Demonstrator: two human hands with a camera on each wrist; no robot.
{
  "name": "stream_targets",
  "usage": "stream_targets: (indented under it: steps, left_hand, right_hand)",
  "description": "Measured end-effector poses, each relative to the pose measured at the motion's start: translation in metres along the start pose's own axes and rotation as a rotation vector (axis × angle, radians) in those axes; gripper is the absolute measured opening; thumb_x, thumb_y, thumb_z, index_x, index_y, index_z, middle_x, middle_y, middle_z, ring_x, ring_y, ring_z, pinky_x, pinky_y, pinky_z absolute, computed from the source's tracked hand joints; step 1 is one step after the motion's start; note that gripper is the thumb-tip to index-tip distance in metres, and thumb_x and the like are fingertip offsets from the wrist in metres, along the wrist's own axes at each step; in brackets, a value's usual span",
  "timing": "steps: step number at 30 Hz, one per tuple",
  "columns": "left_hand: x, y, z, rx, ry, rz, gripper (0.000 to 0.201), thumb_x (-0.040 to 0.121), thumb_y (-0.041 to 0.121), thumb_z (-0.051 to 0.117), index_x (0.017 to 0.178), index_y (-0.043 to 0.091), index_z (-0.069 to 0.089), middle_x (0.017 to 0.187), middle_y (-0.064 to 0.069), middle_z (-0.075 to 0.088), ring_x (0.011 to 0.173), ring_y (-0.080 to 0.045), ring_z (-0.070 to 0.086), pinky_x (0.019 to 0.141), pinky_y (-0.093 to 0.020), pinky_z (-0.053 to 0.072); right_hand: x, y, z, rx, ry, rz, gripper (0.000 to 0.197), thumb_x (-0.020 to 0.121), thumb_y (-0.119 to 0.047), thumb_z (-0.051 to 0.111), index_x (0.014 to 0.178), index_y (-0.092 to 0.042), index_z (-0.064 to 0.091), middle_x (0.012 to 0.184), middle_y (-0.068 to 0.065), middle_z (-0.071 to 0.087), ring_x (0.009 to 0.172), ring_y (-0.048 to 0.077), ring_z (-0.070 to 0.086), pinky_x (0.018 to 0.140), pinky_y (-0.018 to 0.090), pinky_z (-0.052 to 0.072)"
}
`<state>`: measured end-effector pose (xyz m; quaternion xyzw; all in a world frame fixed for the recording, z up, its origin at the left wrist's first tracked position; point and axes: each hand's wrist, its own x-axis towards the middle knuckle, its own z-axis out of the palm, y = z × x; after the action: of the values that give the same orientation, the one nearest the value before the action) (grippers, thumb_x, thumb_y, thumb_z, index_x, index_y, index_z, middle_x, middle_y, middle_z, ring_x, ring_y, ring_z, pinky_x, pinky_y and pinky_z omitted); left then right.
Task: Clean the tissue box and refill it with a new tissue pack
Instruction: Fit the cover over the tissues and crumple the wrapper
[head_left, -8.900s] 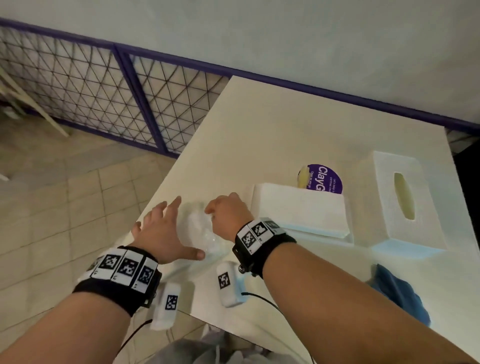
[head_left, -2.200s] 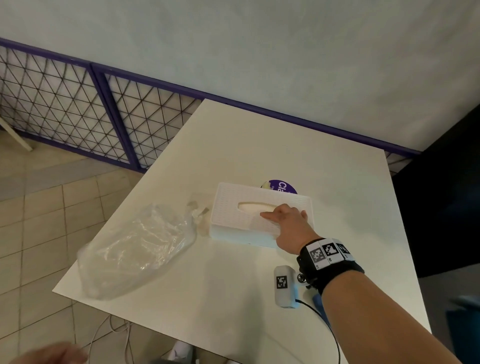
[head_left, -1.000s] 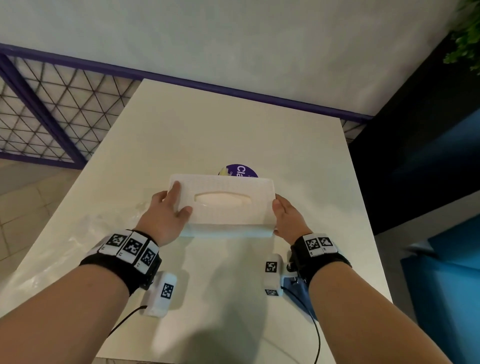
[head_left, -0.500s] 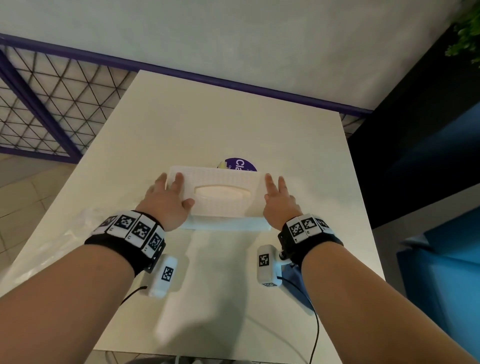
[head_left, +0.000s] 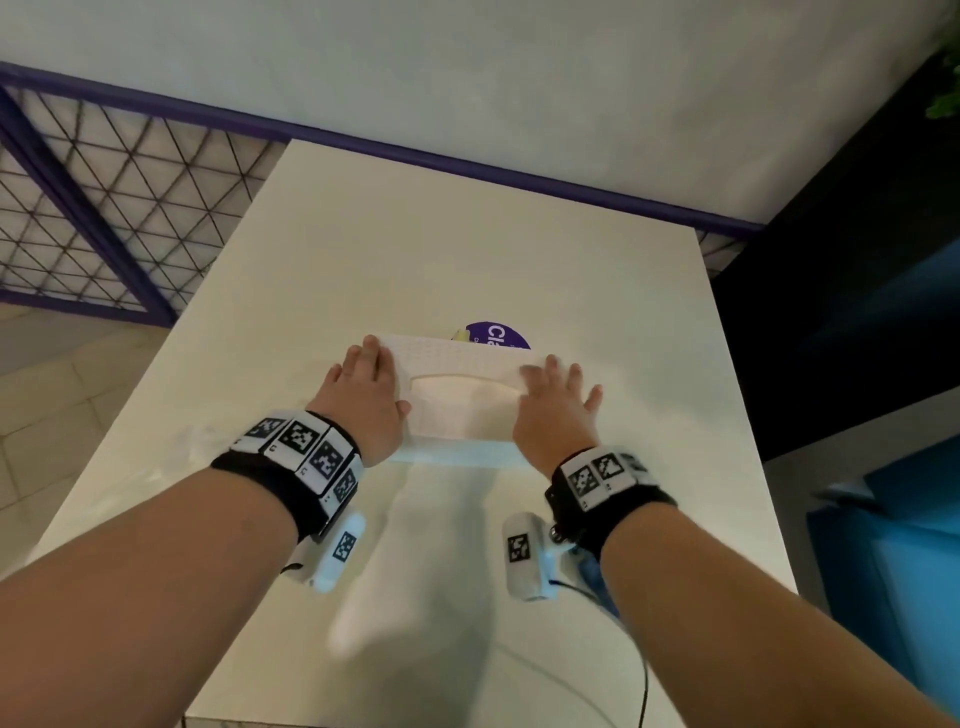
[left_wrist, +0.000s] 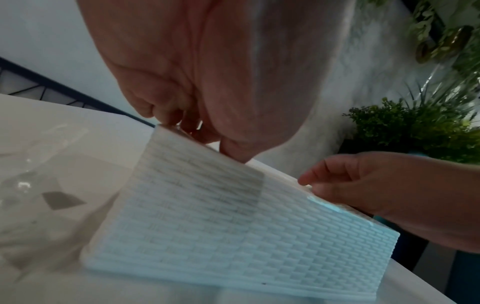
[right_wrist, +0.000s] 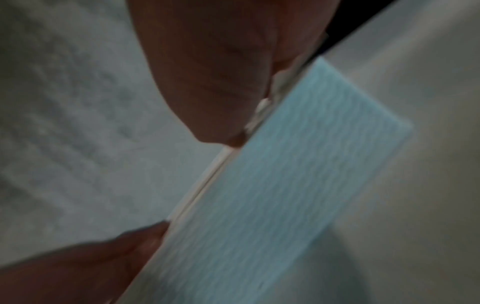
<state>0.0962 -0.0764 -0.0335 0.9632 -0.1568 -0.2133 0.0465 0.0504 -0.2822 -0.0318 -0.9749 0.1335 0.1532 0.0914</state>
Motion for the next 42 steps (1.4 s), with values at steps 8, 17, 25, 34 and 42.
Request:
stream_targets:
  steps: [8,17,25,34,42]
  left_hand:
    - [0.002,0.005,0.002,-0.030,0.025,0.048,0.070,0.099,0.034,0.034,0.150,0.001,-0.002,0.159,-0.015,-0.009,0.147,-0.030,-0.003,0.120,-0.041,0.007]
    - [0.001,0.005,0.003,-0.055,0.030,0.050,0.071,0.099,0.035,0.034,0.150,0.001,-0.003,0.160,-0.016,-0.010,0.147,-0.033,-0.002,0.119,-0.042,0.006]
    - [0.002,0.005,0.006,-0.051,0.025,0.054,0.070,0.100,0.035,0.030,0.150,0.002,-0.006,0.159,-0.015,-0.015,0.148,-0.032,-0.005,0.120,-0.041,0.005]
    - [0.000,0.002,0.004,-0.018,0.044,0.072,0.069,0.101,0.037,0.027,0.150,0.003,-0.006,0.159,-0.015,-0.013,0.148,-0.030,-0.003,0.120,-0.045,0.008]
    - [-0.038,-0.011,0.000,-0.062,0.307,0.083,0.055,0.087,0.055,0.048,0.133,0.024,0.047,0.137,0.003,0.045,0.120,-0.021,0.048,0.098,-0.036,0.034]
  right_hand:
    - [0.004,-0.043,0.023,0.153,0.017,0.090,0.048,0.093,-0.038,0.028,0.136,-0.027,0.047,0.159,0.009,-0.022,0.147,0.028,-0.017,0.116,0.058,-0.011]
    - [0.007,-0.053,0.017,0.217,-0.019,0.181,0.038,0.089,-0.050,0.037,0.111,-0.037,0.065,0.161,0.000,-0.016,0.148,0.025,-0.015,0.113,0.059,-0.013]
    - [-0.002,-0.040,0.008,0.413,0.032,0.159,0.036,0.094,-0.052,0.042,0.120,-0.035,0.061,0.162,-0.005,0.008,0.150,0.015,-0.004,0.118,0.054,-0.009]
    - [-0.007,-0.030,-0.004,0.964,0.285,0.265,0.033,0.097,-0.036,0.046,0.127,-0.026,0.058,0.142,-0.003,0.051,0.129,0.020,0.048,0.113,0.039,0.033]
    - [-0.044,0.011,0.007,0.468,0.083,0.174,0.069,0.090,-0.024,0.059,0.150,-0.017,0.025,0.159,-0.002,0.021,0.147,0.016,0.021,0.117,0.030,0.023]
